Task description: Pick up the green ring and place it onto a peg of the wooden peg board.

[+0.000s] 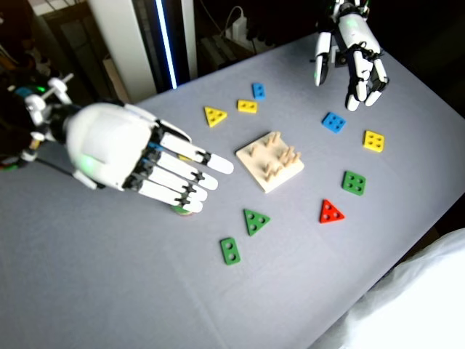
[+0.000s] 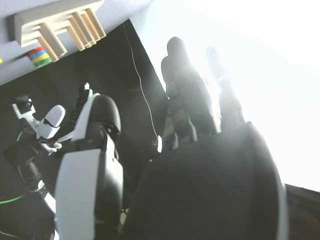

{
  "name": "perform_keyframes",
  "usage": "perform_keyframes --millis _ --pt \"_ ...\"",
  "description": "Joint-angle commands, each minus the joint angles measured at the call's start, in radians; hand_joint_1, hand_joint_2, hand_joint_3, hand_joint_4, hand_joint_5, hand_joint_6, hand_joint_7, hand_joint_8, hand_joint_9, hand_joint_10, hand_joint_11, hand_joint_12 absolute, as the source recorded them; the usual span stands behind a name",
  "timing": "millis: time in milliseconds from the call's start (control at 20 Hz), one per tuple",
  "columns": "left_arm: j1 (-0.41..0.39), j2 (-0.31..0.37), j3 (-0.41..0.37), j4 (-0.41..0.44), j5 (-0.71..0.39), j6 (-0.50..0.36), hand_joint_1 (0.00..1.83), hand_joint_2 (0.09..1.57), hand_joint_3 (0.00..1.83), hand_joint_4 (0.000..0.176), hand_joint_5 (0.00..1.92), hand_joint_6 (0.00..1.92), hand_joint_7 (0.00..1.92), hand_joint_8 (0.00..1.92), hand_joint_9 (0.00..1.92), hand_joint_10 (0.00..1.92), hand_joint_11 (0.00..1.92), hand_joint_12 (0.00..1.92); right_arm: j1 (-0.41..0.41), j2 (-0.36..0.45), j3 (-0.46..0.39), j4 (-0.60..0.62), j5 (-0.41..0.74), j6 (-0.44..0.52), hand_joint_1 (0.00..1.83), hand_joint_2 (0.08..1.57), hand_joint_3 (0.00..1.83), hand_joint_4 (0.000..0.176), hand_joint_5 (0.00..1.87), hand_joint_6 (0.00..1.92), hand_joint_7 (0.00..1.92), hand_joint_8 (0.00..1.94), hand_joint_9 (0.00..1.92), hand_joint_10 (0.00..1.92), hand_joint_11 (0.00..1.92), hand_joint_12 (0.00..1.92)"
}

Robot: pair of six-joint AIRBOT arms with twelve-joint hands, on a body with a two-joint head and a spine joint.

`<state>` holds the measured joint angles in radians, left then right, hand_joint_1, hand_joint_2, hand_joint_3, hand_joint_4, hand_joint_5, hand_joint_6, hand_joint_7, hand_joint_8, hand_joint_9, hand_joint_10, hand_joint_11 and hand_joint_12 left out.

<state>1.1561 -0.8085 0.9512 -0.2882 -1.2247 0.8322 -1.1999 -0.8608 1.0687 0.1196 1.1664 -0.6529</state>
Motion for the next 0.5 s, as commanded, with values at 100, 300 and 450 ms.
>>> perform_keyframes --millis 100,300,450 --pt "-0.007 -0.005 0.001 0.014 -0.123 -0.005 0.23 1.1 0.0 0.072 0.27 0.0 0.14 0.0 0.06 0.0 0.0 0.09 0.021 -0.01 0.016 0.003 0.061 0.002 0.65 1.07 0.0 0.096 0.44 0.0 0.32 0.0 0.34 0.0 0.28 0.22" --pt "-0.007 -0.006 0.0 0.014 -0.121 -0.006 0.21 1.1 0.0 0.061 0.26 0.0 0.13 0.0 0.06 0.0 0.0 0.12 0.029 -0.025 0.037 -0.013 -0.039 0.002 0.7 0.99 0.0 0.137 0.4 0.0 0.3 0.0 0.34 0.0 0.15 0.61" --pt "-0.007 -0.007 0.001 0.013 -0.122 -0.011 0.21 1.09 0.0 0.07 0.26 0.0 0.14 0.0 0.05 0.0 0.0 0.1 0.042 -0.038 0.054 -0.027 -0.122 -0.016 0.76 0.96 0.0 0.129 0.4 0.0 0.33 0.01 0.37 0.01 0.18 0.66"
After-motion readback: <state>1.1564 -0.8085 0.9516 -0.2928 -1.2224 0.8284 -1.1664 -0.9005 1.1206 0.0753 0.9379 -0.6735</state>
